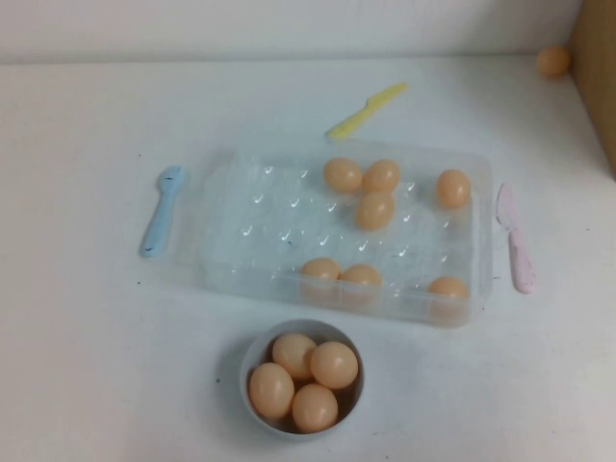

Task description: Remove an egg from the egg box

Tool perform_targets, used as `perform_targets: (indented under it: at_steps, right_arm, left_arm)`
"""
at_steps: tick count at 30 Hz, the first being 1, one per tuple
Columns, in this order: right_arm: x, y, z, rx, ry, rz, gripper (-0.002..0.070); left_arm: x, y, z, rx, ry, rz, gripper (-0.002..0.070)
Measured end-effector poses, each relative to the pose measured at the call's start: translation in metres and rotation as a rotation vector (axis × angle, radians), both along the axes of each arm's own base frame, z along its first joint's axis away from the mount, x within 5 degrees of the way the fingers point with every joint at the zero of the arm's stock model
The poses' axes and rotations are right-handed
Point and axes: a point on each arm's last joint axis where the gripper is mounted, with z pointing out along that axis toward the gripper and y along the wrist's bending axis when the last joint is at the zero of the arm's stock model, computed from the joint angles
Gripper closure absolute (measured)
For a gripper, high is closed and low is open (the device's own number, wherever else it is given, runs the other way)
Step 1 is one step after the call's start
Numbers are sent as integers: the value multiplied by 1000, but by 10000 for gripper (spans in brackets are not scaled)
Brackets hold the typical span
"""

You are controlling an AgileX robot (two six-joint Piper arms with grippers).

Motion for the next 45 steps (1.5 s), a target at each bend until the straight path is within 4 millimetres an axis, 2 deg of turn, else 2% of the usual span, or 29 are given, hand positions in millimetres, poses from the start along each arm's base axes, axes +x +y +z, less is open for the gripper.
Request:
perform_targets:
  at_steps: [5, 11, 14, 27, 31, 34, 45]
  right_arm:
    - [-11, -25, -29, -2, 15, -218, 694]
    - [-31, -36, -51, 15, 19, -346, 694]
    - [-34, -38, -58, 13, 48, -391, 694]
    - [-35, -38, -64, 15, 113, -407, 694]
    - [-34, -41, -81, 65, 186, -455, 694]
    - [-34, -43, -86, 72, 222, -476, 694]
    - [-34, -44, -87, 63, 221, -488, 694]
  left_arm:
    - [0, 0, 0, 0, 0, 0, 679]
    - [0, 0, 0, 0, 0, 0, 679]
    - [0, 0, 0, 0, 0, 0, 679]
    - [0, 0, 0, 0, 0, 0, 679]
    - [0, 0, 0, 0, 0, 0, 679]
    - [0, 0, 0, 0, 0, 0, 679]
    - [0, 0, 0, 0, 0, 0, 679]
